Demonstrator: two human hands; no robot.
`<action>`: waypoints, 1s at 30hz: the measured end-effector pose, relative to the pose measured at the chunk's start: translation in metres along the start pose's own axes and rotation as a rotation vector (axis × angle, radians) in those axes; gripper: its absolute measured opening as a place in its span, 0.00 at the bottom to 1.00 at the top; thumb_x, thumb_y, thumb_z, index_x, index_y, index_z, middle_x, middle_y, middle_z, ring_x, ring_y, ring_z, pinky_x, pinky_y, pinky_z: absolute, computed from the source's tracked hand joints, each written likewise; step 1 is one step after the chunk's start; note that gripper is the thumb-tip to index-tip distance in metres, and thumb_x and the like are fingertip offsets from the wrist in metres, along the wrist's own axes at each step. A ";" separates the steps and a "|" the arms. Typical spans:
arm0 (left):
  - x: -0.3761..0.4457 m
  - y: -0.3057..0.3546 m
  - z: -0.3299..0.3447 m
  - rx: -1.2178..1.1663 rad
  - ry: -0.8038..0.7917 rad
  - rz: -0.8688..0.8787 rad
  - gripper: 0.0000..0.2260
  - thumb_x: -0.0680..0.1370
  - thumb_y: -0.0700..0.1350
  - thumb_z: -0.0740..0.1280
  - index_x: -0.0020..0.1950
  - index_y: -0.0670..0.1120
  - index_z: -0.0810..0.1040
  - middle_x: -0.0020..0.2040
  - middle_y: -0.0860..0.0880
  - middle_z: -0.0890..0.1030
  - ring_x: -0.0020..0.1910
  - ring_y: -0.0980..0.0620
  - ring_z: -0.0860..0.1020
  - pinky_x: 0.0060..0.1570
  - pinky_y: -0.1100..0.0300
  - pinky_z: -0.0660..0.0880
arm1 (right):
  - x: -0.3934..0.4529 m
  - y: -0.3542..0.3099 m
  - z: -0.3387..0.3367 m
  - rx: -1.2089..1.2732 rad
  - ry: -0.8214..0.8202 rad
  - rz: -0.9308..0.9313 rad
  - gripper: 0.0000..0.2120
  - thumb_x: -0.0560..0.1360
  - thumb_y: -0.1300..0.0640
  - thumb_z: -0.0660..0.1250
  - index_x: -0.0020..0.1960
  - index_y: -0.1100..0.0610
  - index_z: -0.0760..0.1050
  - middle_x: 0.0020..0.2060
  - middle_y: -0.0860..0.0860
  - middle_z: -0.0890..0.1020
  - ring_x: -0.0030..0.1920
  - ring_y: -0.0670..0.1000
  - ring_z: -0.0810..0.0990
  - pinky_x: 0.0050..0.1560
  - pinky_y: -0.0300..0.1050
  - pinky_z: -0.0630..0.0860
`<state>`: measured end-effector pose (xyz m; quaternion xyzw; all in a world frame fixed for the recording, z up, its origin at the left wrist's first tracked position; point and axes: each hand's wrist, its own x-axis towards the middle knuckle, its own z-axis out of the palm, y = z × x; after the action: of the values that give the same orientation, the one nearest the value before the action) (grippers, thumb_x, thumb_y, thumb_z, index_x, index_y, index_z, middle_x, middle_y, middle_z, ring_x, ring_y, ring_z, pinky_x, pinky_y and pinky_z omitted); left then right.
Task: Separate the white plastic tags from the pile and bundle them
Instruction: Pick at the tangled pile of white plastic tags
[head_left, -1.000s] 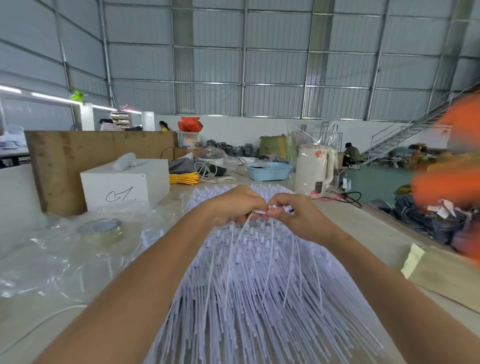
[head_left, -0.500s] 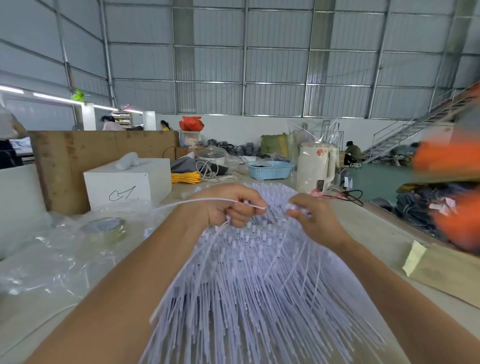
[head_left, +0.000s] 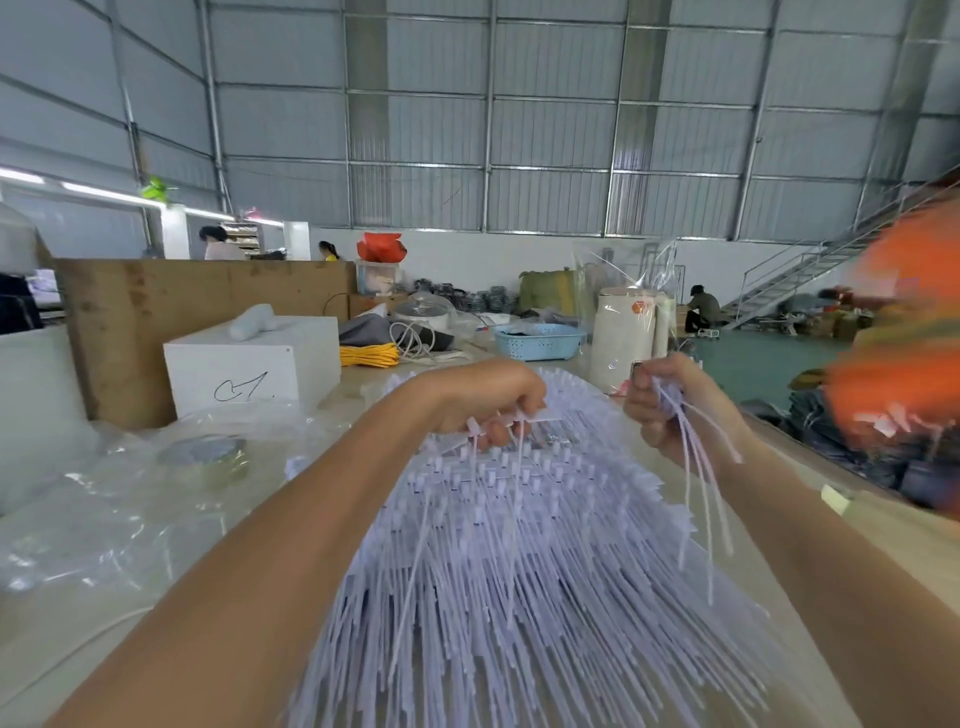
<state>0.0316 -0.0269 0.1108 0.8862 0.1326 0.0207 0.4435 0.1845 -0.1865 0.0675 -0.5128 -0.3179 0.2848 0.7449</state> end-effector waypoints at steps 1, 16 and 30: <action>0.000 0.002 0.000 0.044 0.010 0.042 0.04 0.75 0.33 0.59 0.43 0.38 0.71 0.39 0.41 0.70 0.21 0.55 0.66 0.23 0.66 0.64 | -0.002 0.000 0.006 -0.070 -0.004 -0.003 0.11 0.68 0.52 0.66 0.33 0.55 0.67 0.25 0.46 0.67 0.23 0.43 0.63 0.20 0.30 0.64; 0.014 -0.021 0.007 0.380 0.144 0.190 0.20 0.69 0.42 0.76 0.52 0.46 0.68 0.43 0.52 0.74 0.46 0.52 0.76 0.39 0.62 0.71 | 0.001 0.023 0.052 -0.656 -0.137 -0.067 0.23 0.62 0.47 0.75 0.47 0.65 0.80 0.25 0.43 0.79 0.24 0.42 0.73 0.29 0.40 0.78; 0.028 -0.048 0.009 0.656 0.301 0.395 0.10 0.75 0.44 0.69 0.54 0.44 0.82 0.46 0.46 0.82 0.38 0.51 0.76 0.38 0.59 0.73 | 0.008 0.030 0.036 -0.782 -0.159 -0.080 0.16 0.73 0.50 0.70 0.40 0.64 0.78 0.33 0.56 0.70 0.33 0.54 0.69 0.42 0.48 0.73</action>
<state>0.0492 0.0002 0.0652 0.9761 0.0230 0.1916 0.1005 0.1591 -0.1506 0.0497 -0.7211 -0.4790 0.1519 0.4770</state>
